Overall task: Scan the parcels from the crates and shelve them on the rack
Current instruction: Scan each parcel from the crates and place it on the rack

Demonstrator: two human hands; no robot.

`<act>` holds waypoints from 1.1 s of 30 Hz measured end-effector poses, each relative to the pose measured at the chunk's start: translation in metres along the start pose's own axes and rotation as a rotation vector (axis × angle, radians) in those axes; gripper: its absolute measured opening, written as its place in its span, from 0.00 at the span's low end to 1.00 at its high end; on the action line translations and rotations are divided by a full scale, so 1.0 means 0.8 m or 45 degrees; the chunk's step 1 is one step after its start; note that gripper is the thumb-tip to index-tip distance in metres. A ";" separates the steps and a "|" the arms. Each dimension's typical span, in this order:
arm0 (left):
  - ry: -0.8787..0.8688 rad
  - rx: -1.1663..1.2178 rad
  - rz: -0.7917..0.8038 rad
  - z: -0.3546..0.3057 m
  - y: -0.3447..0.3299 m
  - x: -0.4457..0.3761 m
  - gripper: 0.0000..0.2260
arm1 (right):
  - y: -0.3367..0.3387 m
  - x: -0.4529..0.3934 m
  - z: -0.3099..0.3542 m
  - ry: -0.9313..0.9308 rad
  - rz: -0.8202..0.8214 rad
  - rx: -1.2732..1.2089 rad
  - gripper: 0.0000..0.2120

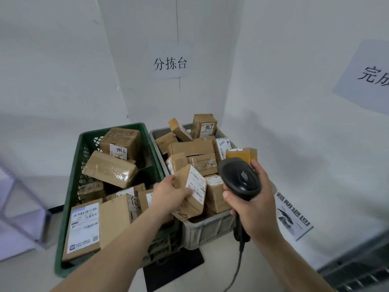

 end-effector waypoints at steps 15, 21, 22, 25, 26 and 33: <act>-0.332 -0.712 0.379 0.033 0.061 -0.027 0.48 | -0.036 0.013 -0.013 -0.031 0.117 0.042 0.43; -0.320 -0.631 0.399 0.031 0.067 -0.027 0.46 | -0.043 0.022 -0.014 -0.034 0.159 0.109 0.44; -0.301 -0.565 0.401 0.032 0.068 -0.029 0.46 | -0.045 0.024 -0.014 -0.032 0.161 0.123 0.44; -0.248 -0.293 0.408 0.032 0.076 -0.035 0.47 | -0.050 0.026 -0.011 -0.032 0.143 0.144 0.45; -0.249 -0.227 0.407 0.030 0.079 -0.035 0.47 | -0.053 0.027 -0.009 -0.039 0.140 0.130 0.45; -0.227 0.132 0.281 0.011 0.106 -0.042 0.59 | -0.069 0.028 0.006 -0.099 0.193 0.085 0.44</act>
Point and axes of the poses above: each hand's wrist, its own x-axis away from the middle knuckle, its own y-axis out of the back of the hand, z = x × y, the point moved 7 cm from there along -x, towards the middle knuckle, and after that the axes turned 5 degrees about -z, right-handed, at the moved point
